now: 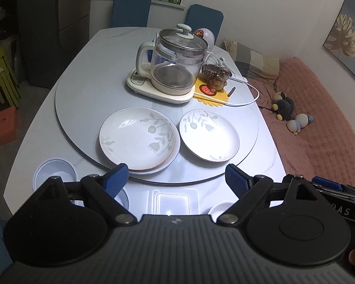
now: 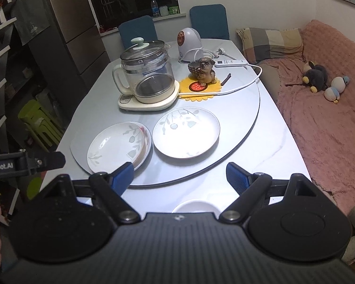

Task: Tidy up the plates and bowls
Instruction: 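Move both grippers toward the large leaf-pattern plate on the turntable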

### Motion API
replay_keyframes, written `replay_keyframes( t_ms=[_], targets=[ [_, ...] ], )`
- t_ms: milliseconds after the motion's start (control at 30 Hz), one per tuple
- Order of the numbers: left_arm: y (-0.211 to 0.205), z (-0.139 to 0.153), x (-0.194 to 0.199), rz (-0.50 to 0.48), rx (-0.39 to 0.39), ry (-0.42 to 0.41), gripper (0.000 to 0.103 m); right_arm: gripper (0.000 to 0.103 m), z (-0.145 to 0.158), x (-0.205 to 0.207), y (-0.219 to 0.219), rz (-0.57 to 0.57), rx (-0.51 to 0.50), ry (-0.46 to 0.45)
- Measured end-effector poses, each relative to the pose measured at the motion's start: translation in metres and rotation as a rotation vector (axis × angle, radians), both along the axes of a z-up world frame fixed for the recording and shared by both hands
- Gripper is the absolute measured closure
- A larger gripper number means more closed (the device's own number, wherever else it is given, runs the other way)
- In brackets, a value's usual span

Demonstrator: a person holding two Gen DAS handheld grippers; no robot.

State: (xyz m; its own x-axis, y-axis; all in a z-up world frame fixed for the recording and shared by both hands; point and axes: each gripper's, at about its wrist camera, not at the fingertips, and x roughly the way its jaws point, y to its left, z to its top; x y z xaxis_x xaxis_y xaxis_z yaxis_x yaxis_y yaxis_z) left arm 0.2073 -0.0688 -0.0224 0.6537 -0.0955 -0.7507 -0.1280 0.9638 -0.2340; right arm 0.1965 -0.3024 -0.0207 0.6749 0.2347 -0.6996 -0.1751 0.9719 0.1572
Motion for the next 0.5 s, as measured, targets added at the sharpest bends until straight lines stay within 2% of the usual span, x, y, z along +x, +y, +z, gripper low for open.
replay_keyframes(
  t_ms=[500],
  targets=[
    [-0.017, -0.052, 0.083, 0.036, -0.128, 0.088, 0.013, 0.017, -0.024, 0.070, -0.038, 0.010, -0.018, 0.064]
  ],
)
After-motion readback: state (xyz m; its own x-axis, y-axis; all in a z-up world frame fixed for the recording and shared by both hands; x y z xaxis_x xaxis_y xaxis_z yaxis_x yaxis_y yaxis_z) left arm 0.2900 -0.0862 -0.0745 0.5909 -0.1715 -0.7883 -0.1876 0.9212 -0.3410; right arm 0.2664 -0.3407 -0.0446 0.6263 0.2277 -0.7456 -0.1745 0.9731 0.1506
